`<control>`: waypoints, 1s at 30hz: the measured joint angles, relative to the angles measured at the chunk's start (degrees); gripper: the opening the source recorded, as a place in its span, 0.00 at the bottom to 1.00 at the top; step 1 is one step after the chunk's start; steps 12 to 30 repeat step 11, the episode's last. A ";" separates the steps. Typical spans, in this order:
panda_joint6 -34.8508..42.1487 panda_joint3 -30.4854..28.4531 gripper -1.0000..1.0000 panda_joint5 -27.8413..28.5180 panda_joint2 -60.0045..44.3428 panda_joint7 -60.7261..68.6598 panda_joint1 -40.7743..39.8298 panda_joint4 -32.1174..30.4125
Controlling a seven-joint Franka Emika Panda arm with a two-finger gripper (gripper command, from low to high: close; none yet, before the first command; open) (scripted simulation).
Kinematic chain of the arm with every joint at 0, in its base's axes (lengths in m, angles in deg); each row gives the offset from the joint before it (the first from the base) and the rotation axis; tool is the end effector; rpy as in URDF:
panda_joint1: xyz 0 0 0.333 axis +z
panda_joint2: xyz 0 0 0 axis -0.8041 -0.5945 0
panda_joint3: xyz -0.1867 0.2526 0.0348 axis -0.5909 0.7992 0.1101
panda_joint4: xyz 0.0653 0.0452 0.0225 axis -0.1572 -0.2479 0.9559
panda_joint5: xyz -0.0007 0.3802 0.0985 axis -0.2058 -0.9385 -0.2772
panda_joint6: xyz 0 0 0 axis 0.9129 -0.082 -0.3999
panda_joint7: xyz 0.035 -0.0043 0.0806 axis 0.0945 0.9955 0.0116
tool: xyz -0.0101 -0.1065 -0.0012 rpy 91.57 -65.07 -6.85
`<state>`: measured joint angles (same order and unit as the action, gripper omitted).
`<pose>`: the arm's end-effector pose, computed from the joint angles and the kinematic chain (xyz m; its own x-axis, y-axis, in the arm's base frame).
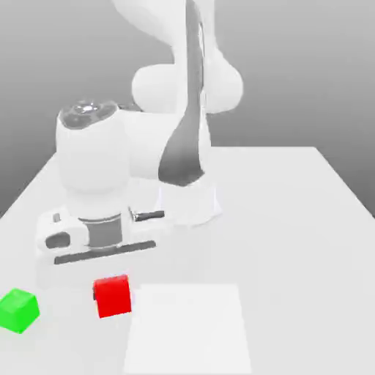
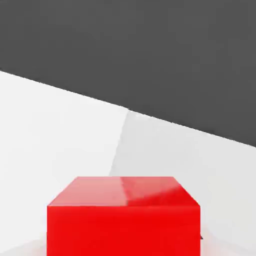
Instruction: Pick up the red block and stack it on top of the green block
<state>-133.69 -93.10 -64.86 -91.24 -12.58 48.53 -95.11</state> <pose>0.4241 -0.1943 0.2327 0.7702 -0.6378 -0.0067 -0.6378 -0.7702 0.0000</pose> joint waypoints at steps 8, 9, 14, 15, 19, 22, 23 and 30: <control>-4.76 -1.74 1.00 -10.55 -11.03 4.93 -11.05 5.17; -4.76 -1.74 1.00 -10.55 -11.03 4.93 -11.05 5.17; -4.76 -1.74 1.00 -10.55 -11.03 4.93 -11.05 5.17; -4.76 -1.74 1.00 -10.55 -11.03 4.93 -11.05 5.17; -4.76 -1.74 1.00 -10.55 -11.03 4.93 -11.05 5.17; -4.76 -1.74 1.00 -10.55 -11.03 4.93 -11.05 5.17; -4.76 -1.74 1.00 -10.55 -11.03 4.93 -11.05 5.17; -4.76 -1.74 1.00 -10.55 -11.03 4.93 -11.05 5.17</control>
